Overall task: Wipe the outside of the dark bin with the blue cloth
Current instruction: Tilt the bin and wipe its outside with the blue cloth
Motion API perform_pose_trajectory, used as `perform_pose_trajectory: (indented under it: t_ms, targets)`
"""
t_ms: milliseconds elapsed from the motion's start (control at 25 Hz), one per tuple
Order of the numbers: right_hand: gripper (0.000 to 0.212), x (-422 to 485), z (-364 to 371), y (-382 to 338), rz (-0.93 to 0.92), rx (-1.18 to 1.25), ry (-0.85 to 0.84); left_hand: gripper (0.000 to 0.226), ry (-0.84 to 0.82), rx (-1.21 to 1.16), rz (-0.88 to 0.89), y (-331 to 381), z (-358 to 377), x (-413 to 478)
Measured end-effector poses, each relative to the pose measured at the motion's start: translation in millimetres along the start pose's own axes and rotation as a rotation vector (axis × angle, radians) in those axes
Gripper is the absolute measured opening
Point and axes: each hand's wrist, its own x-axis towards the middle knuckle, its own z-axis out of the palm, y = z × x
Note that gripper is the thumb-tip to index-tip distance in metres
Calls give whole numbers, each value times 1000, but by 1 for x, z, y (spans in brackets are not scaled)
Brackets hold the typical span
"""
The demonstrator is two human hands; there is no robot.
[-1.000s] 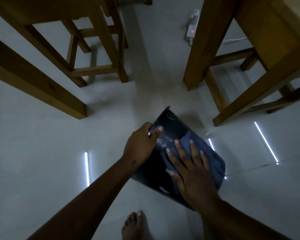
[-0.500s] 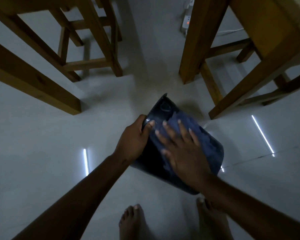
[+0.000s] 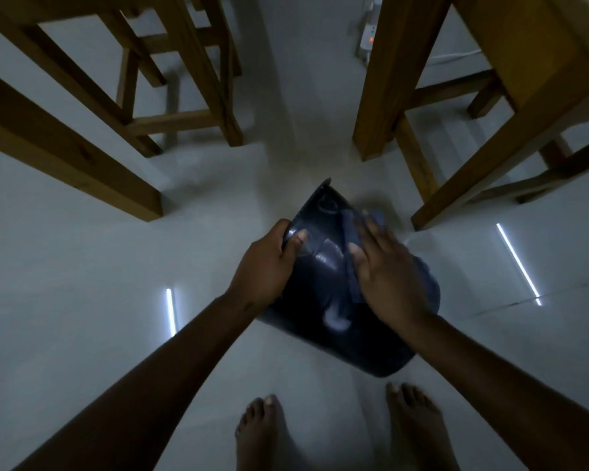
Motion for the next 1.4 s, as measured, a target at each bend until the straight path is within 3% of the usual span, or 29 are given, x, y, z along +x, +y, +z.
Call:
perform_pose_trajectory:
  t_ms: [80,160,240,320,360,480,560,680,840,920,1040,1160,1320,1400]
  targets:
    - [54,-22,2,5,104,41,26,19,-8,36,1,-1,1,2]
    - [55,-61,11,-19,-15,-27,23,15,-33,65,9,4,0,5]
    - [55,-56,12,-21,-124,-42,-6,16,-124,-116,-59,9,-6,6]
    - [54,-14,3,-5,-73,-9,15,22,-252,-398,-187,8,-11,-1]
    - [54,7,-4,7,4,65,6,23,-270,-414,-174,5,-12,-7]
    - [58,-4,-1,7,117,82,16,19,-21,-69,-40,-1,-2,-20]
    - [59,-49,5,-28,17,-36,-25,25,52,2,-16,1,4,-13]
    - [60,-57,12,-38,-186,-72,-65,31,21,18,-10,0,6,-4]
    - [65,2,5,-11,78,160,-21,28,18,50,11,0,4,-2]
    - [65,-14,7,-12,117,138,-7,28,18,39,-17,3,5,0]
    - [63,-75,21,-42,-176,-102,-77,29,2,20,-42,-1,4,5]
    - [60,-71,25,-38,-377,-150,-53,26,-21,13,-30,1,4,7]
    - [59,5,3,-10,83,202,-29,19,-37,11,-47,2,3,6]
    - [60,-5,6,-12,90,141,-32,22,-39,15,-61,3,4,5]
